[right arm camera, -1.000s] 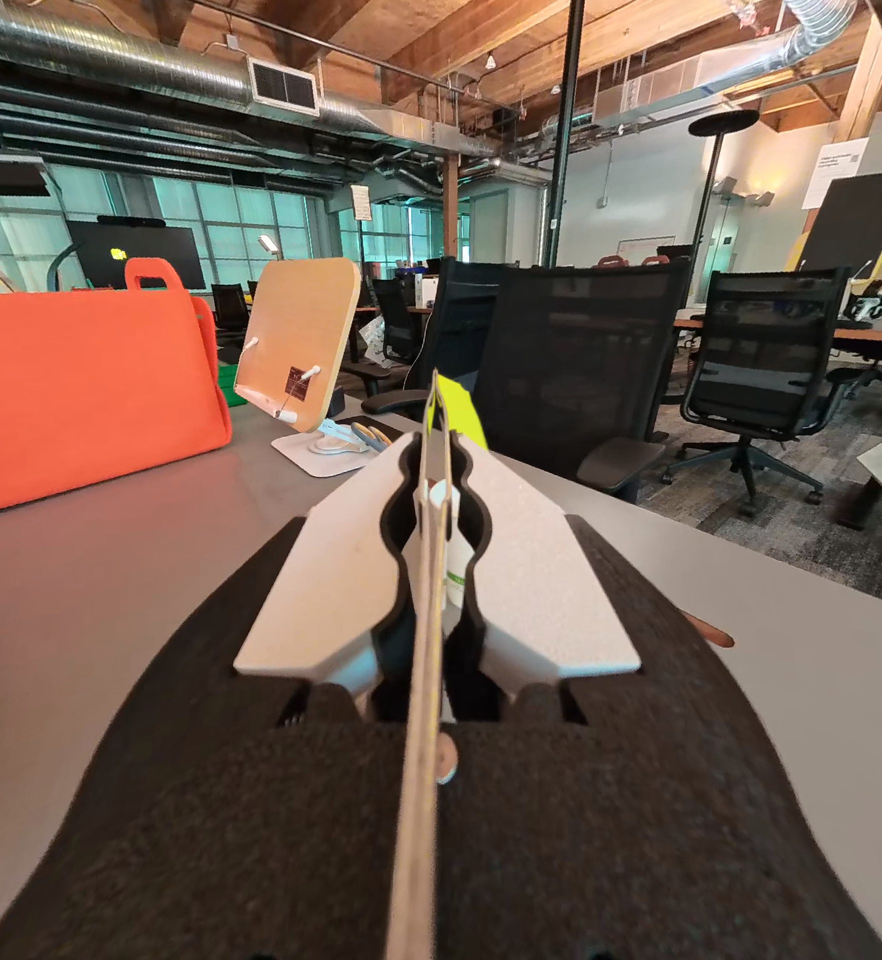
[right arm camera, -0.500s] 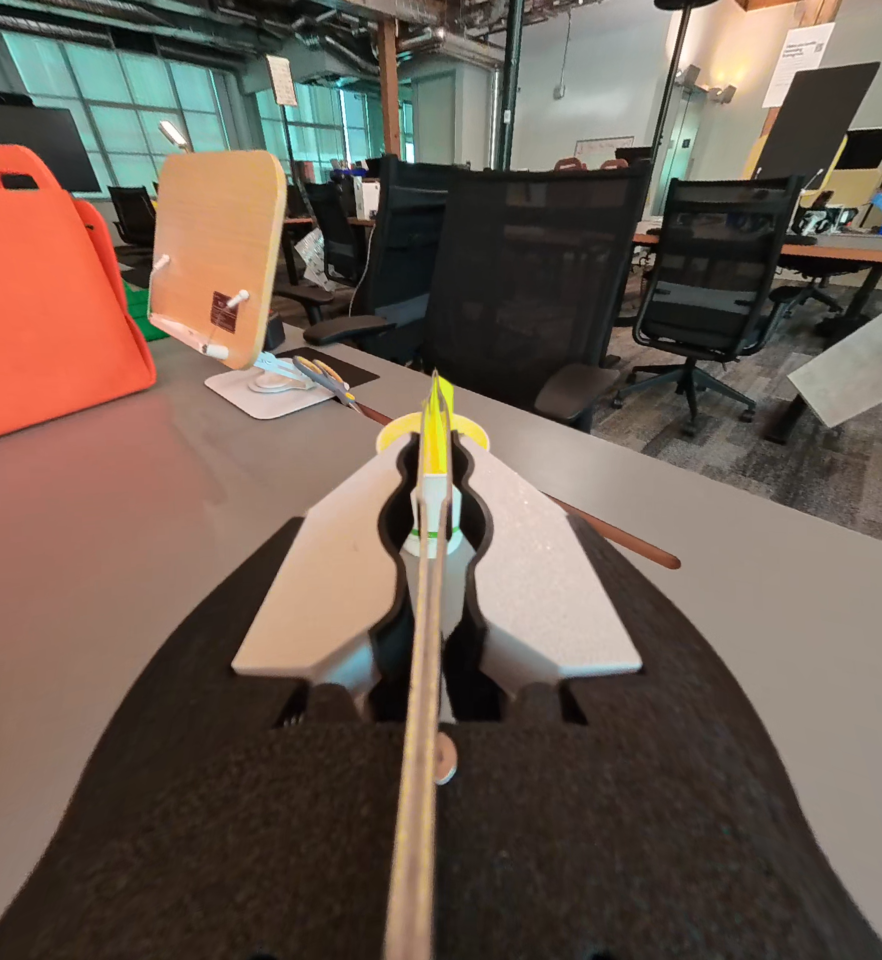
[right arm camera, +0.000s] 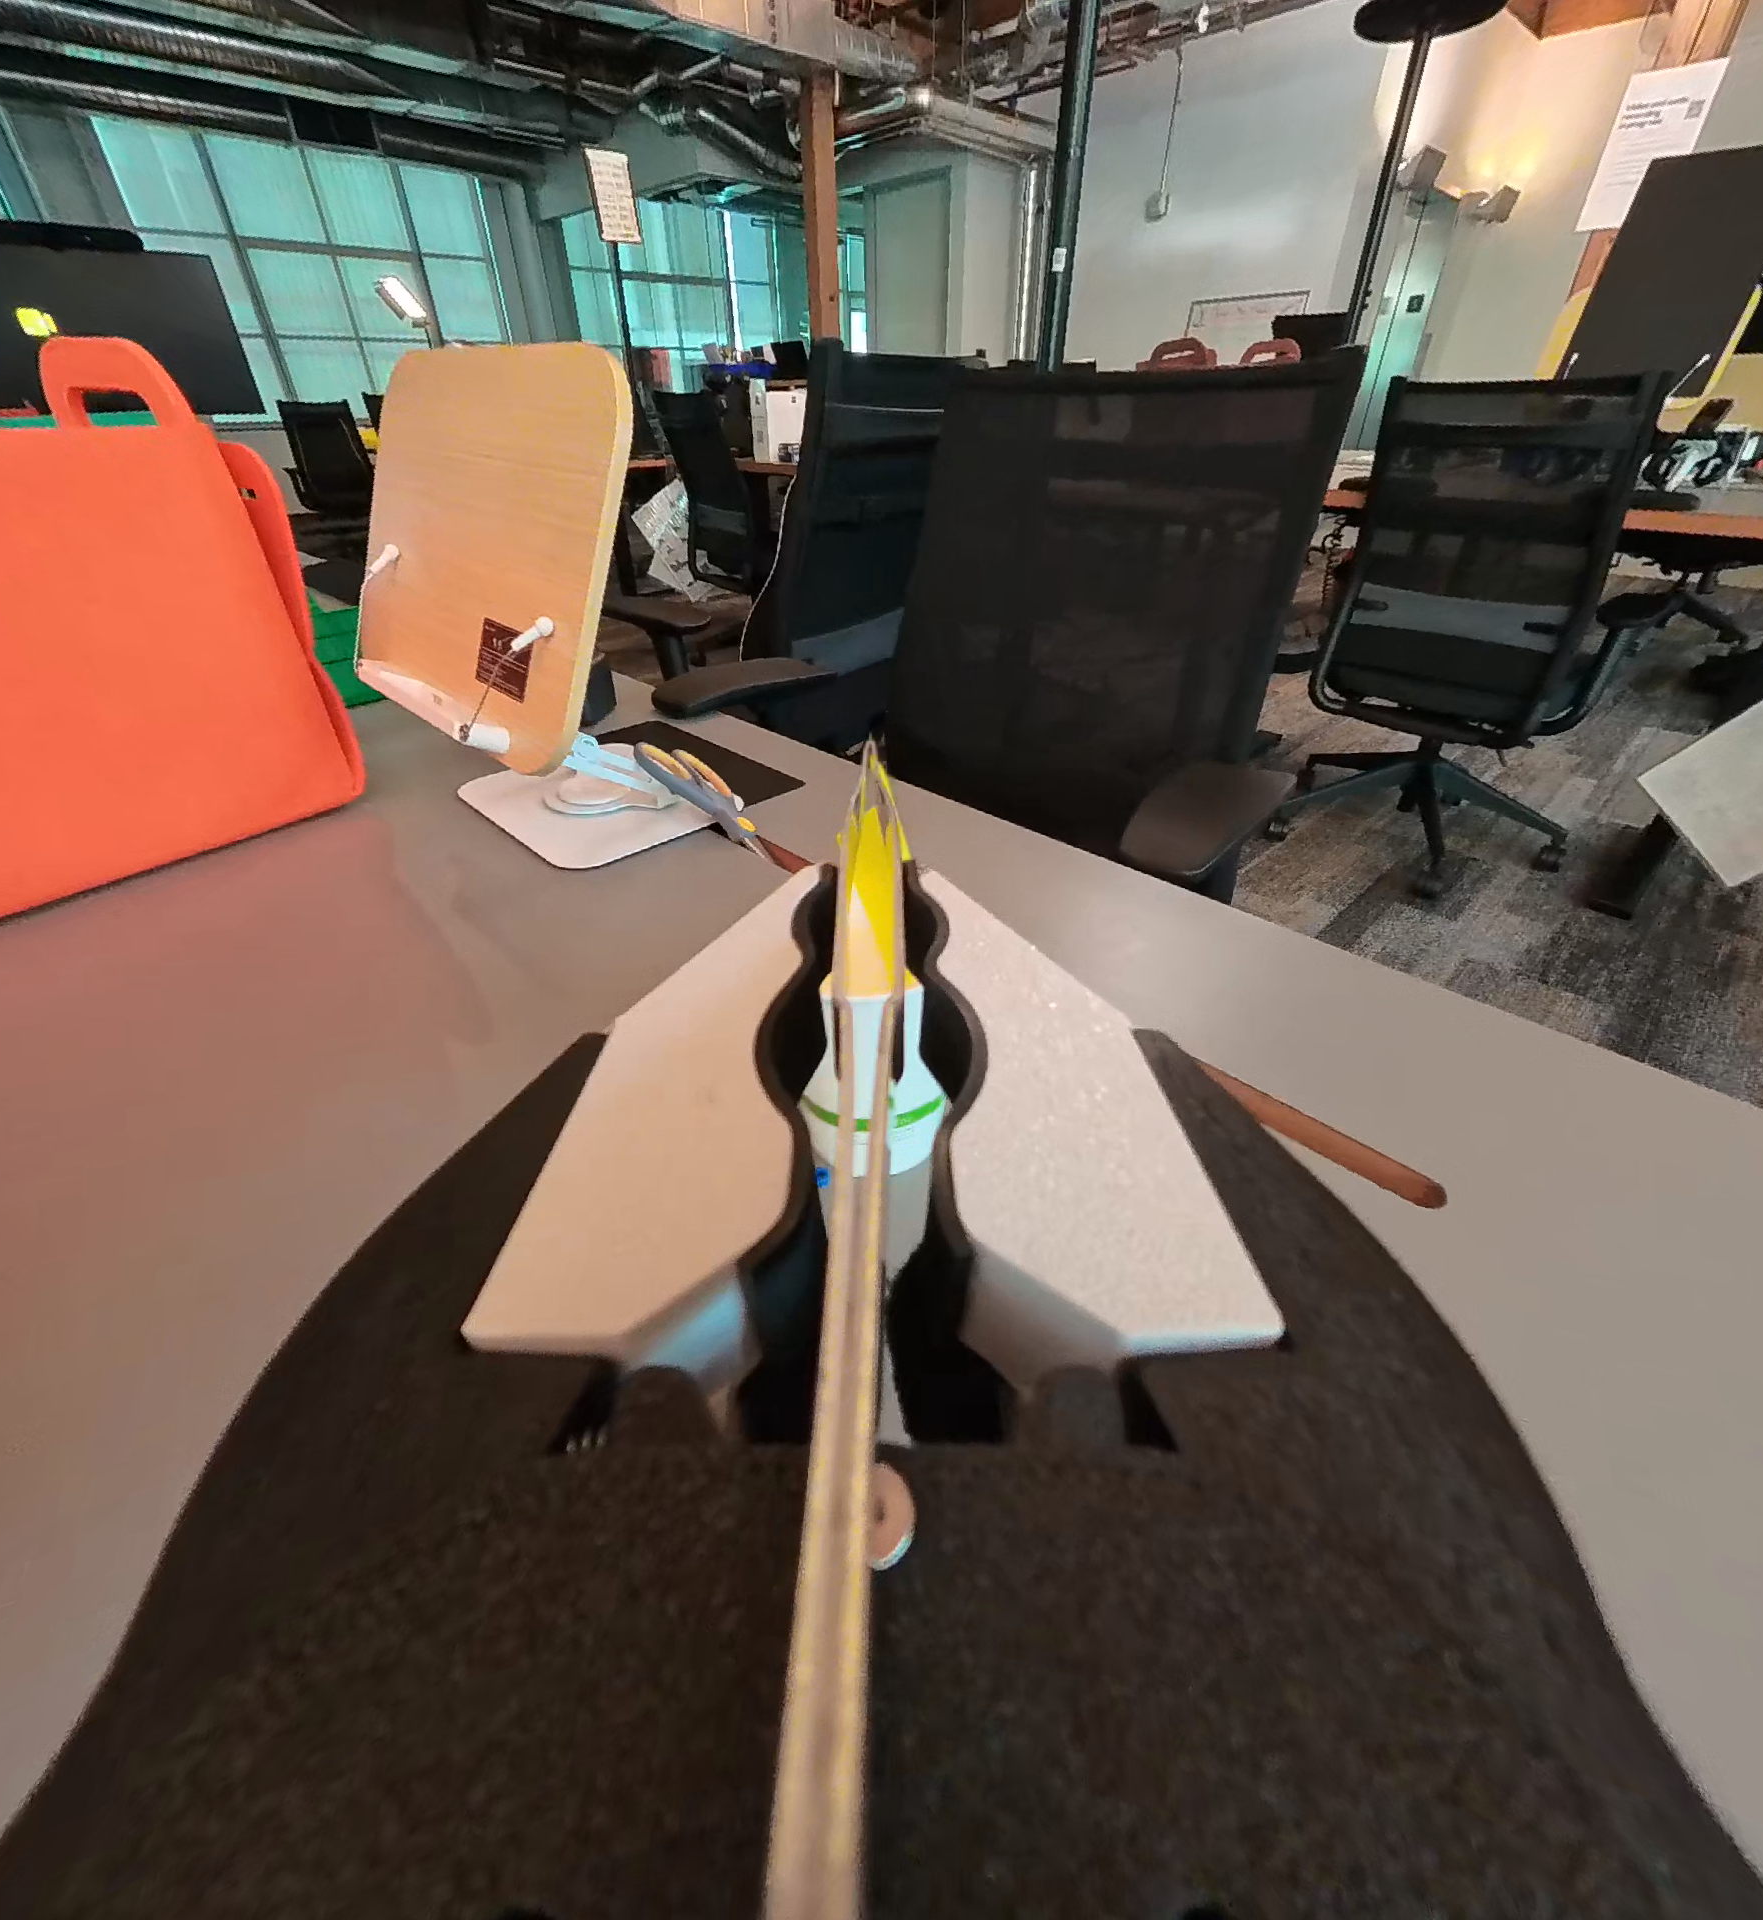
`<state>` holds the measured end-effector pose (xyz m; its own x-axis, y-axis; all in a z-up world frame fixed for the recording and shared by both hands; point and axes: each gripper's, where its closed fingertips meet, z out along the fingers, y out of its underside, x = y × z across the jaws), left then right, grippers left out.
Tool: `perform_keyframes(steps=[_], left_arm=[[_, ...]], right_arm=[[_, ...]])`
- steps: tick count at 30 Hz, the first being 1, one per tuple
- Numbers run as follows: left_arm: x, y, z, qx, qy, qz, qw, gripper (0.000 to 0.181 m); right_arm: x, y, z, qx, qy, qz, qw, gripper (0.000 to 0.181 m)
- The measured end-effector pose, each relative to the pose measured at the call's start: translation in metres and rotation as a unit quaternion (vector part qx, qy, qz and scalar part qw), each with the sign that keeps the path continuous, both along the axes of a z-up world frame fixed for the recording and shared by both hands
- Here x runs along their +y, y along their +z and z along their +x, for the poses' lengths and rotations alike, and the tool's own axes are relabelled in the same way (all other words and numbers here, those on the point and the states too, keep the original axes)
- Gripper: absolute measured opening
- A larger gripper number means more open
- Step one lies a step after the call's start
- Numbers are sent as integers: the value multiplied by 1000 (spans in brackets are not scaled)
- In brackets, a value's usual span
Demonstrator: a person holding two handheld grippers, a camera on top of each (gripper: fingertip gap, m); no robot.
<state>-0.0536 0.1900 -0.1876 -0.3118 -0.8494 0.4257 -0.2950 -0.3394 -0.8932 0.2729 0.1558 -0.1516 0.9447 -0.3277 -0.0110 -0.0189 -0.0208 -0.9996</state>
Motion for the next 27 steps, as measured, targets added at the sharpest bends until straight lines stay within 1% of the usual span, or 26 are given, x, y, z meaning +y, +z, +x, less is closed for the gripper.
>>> perform_keyframes(steps=[12,22,27], left_arm=[[-1,0,0,0,0,3,1000,29],[-1,0,0,0,-1,2,1000,28],[-1,0,0,0,-1,3,1000,28]], right_arm=[[5,-32,1,13,-3,-37,999,10],[12,-50,-1,24,-1,-83,996,12],[11,-53,1,54,0,-77,996,15]])
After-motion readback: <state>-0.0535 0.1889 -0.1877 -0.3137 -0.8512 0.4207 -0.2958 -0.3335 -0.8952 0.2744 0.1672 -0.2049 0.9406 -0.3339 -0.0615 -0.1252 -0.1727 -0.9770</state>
